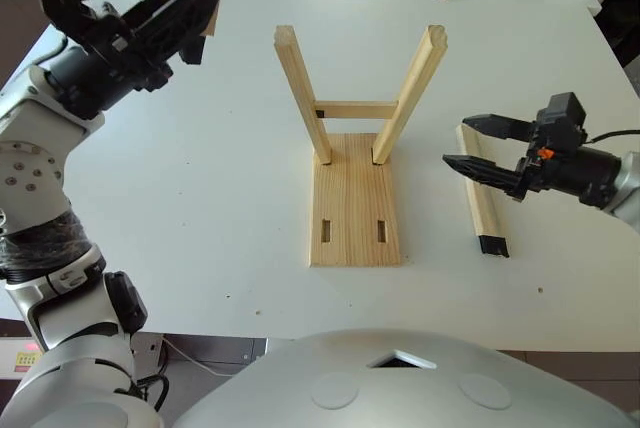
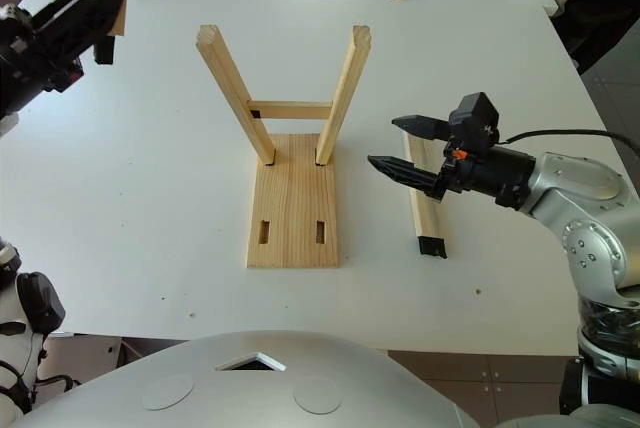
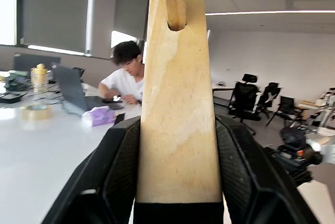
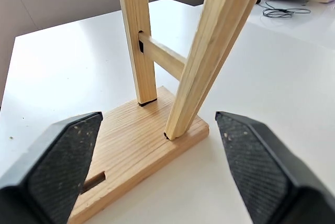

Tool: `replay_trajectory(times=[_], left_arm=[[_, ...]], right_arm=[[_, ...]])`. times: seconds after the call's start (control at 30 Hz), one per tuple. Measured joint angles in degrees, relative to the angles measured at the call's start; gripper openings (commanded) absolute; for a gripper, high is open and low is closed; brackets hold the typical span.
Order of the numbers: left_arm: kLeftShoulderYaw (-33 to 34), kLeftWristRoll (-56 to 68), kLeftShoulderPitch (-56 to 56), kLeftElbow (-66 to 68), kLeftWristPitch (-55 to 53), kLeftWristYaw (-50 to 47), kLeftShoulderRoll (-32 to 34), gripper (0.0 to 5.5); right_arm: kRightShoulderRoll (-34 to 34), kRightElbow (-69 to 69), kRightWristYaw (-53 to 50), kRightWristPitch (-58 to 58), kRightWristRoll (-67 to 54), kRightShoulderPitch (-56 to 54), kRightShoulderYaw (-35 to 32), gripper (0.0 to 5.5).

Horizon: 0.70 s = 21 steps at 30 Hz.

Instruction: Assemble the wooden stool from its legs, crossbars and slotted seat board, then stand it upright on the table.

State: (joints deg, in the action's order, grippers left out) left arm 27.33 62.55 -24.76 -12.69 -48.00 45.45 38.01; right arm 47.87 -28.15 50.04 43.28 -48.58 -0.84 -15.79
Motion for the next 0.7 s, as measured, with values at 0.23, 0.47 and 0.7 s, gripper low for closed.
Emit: replay_trajectory(times=[0.23, 0.47, 0.7], left_arm=[[-1.6, 8.3, -2.9, -5.1, -2.7, -3.1, -0.1, 2.01], [-8.2, 9.7, 1.3, -12.6, -2.8, -2.6, -1.1, 2.01], [-12.7, 11.0, 5.0, -17.2, -2.4, -2.6, -3.4, 2.01]], right_arm=[[-0.7, 2.8, -1.5, 0.5, -4.7, -6.0, -2.5, 3.99], [1.1, 4.7, 0.7, 3.4, -10.7, -14.1, -2.8, 3.99], [3.8, 10.4, 6.3, 7.8, -15.4, -24.8, 0.6, 3.99]])
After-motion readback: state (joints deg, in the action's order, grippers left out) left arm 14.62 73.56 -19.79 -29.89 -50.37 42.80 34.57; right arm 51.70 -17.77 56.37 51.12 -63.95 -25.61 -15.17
